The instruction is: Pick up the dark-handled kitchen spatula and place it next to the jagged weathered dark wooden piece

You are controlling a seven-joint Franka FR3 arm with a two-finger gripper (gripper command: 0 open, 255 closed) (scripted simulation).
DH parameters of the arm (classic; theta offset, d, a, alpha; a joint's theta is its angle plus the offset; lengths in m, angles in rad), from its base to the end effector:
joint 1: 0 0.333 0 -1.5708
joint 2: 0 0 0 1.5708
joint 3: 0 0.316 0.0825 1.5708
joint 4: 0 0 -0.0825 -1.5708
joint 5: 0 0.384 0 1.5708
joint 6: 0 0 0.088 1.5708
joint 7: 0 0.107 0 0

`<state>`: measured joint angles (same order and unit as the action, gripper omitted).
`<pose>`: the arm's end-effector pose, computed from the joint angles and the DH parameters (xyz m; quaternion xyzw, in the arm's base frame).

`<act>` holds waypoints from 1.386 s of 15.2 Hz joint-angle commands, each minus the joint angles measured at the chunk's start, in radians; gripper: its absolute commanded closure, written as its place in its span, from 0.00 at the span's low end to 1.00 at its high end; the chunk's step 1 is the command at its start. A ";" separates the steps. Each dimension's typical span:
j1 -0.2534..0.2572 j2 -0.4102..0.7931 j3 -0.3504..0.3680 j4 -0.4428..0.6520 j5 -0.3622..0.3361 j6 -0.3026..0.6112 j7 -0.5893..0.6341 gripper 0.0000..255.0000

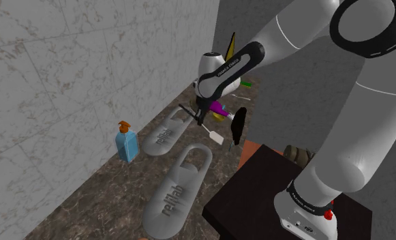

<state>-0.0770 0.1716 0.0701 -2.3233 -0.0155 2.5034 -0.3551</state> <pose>0.5214 -0.0032 0.2675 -0.9839 -0.1788 -0.0047 0.0005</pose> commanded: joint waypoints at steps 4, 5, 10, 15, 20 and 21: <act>-0.078 0.035 -0.046 0.052 0.013 -0.017 -0.135 1.00; -0.094 0.044 -0.054 0.065 0.016 -0.022 -0.161 1.00; -0.101 0.091 -0.057 0.067 0.017 0.025 -0.172 1.00; -0.100 0.149 -0.058 0.065 0.016 0.083 -0.172 1.00; -0.100 0.210 -0.058 0.069 0.015 0.140 -0.171 1.00; -0.100 0.222 -0.059 0.071 0.014 0.151 -0.171 1.00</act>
<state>-0.1764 0.3806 0.0117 -2.2544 -0.0010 2.6427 -0.5259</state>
